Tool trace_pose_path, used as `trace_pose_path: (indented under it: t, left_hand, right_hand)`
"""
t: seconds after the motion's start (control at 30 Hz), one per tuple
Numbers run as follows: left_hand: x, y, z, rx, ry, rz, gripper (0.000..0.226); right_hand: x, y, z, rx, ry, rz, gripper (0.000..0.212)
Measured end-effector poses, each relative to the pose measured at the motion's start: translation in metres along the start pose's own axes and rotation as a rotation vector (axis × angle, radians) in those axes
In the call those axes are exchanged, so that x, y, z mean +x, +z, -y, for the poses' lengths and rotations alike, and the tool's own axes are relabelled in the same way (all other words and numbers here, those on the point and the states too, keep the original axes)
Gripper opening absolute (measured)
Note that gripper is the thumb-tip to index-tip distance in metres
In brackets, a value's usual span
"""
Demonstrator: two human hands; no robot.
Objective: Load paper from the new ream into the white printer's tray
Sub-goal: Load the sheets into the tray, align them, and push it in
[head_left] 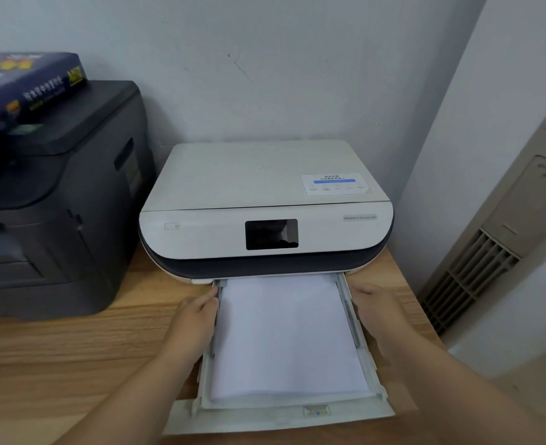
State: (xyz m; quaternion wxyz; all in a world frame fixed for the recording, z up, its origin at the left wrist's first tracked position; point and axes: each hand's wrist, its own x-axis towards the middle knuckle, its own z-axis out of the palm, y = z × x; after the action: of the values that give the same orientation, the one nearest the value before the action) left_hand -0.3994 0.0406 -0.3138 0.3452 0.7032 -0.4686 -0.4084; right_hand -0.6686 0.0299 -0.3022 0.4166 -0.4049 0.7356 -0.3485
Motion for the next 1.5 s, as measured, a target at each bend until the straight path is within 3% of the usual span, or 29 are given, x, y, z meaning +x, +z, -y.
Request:
trace_pose_path:
  t: [0.1, 0.27, 0.43, 0.87, 1.1, 1.5]
  left_hand:
    - [0.002, -0.004, 0.006, 0.076, 0.05, 0.002, 0.039]
    - [-0.012, 0.002, 0.009, 0.288, 0.119, -0.012, 0.058]
    - [-0.023, 0.005, 0.017, 0.361, 0.235, -0.073, 0.057]
    - [-0.026, 0.01, 0.014, 0.315, 0.289, -0.158, 0.046]
    - [-0.027, 0.01, 0.02, 0.243, 0.255, -0.168, 0.04]
    - [-0.033, 0.004, 0.016, 0.147, 0.231, -0.1, 0.035]
  right_hand:
    - [-0.006, -0.008, 0.001, -0.013, -0.029, -0.004, 0.035]
    - [-0.021, 0.003, -0.006, -0.363, -0.306, -0.004, 0.049]
    - [-0.028, 0.004, -0.009, -0.545, -0.319, -0.034, 0.05]
    - [-0.025, 0.003, -0.016, -0.481, -0.415, -0.127, 0.021]
    - [-0.032, 0.002, -0.02, -0.336, -0.353, -0.146, 0.025]
    - [-0.037, -0.002, -0.019, -0.315, -0.305, -0.1, 0.028]
